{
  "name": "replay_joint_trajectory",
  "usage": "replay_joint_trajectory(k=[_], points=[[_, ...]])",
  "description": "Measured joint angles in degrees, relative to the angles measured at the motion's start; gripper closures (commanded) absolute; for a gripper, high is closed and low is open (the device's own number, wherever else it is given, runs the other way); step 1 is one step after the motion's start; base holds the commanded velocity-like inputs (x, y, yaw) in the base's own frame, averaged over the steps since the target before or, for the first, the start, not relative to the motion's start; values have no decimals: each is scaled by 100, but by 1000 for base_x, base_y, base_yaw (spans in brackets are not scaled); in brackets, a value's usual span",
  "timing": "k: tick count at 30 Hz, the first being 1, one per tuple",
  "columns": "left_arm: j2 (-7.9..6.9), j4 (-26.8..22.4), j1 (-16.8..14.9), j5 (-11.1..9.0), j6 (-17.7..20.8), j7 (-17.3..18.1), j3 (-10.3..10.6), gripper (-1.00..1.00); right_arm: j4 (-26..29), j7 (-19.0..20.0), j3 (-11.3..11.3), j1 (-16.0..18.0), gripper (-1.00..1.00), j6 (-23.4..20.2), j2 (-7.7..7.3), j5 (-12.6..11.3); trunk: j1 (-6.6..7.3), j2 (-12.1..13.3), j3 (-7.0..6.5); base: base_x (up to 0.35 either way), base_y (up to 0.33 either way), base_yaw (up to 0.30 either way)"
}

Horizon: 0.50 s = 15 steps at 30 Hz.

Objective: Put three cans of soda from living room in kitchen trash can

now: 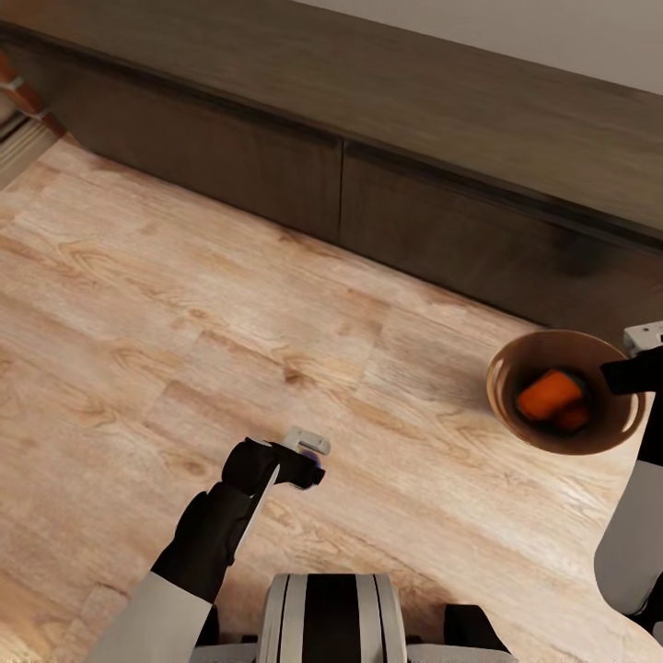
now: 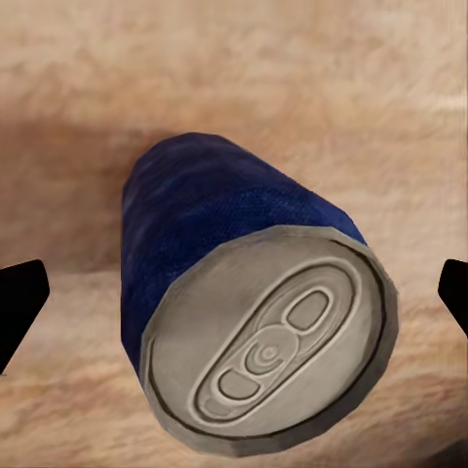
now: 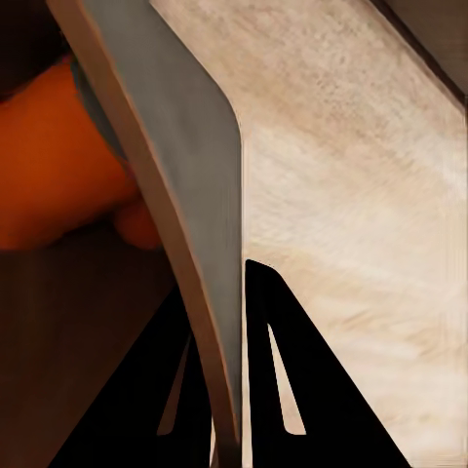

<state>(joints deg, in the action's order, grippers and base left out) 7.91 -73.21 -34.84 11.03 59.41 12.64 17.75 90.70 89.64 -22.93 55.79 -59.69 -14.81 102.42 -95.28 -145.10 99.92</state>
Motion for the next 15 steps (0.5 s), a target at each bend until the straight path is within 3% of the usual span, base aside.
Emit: replay_joint_trajectory(k=[3,12,13,15], points=[[0,0,-2,1,0,-5,0,-100,0,1,0,-24,100,0,3,-4,-8,-4,73,0,0,0],[-3,-24,-5,-86,0,1,0,-100,0,-1,1,-38,100,-1,1,3,-7,-4,78,0,0,0],[-6,-29,-1,-121,0,1,0,100,0,0,1,-39,100,0,2,-1,-7,-4,78,0,0,0],[-9,-32,1,-142,0,-2,2,100,0,0,1,-41,100,0,3,0,-7,-4,78,0,0,0]])
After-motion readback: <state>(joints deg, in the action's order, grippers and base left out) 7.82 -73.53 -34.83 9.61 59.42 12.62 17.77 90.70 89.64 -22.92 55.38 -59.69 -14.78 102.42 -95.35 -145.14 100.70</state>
